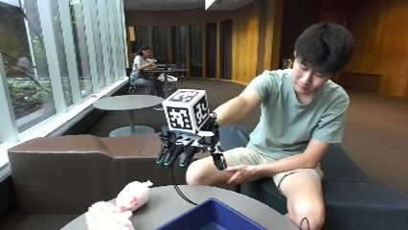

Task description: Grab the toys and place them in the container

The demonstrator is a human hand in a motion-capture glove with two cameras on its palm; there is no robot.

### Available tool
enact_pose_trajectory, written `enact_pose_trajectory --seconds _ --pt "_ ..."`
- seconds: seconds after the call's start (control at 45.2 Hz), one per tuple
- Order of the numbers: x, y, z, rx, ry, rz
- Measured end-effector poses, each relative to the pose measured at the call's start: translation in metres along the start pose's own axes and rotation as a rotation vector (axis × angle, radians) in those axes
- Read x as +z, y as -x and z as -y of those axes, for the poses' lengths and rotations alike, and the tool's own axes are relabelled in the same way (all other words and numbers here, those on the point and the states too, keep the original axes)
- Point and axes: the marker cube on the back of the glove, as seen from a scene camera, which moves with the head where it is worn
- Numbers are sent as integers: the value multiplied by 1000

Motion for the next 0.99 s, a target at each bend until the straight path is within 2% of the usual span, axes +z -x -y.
enact_pose_trajectory --seconds 0.287,0.531,0.685,0.84,0.995 --pt "-66 -54 -42 45 -109 -39" --pt "-93 -151 -80 162 -197 -23" --pt "-66 -221 -93 248 -154 20" --pt "-16 -269 -77 276 -113 38" --pt "59 -307 -54 264 -83 73"
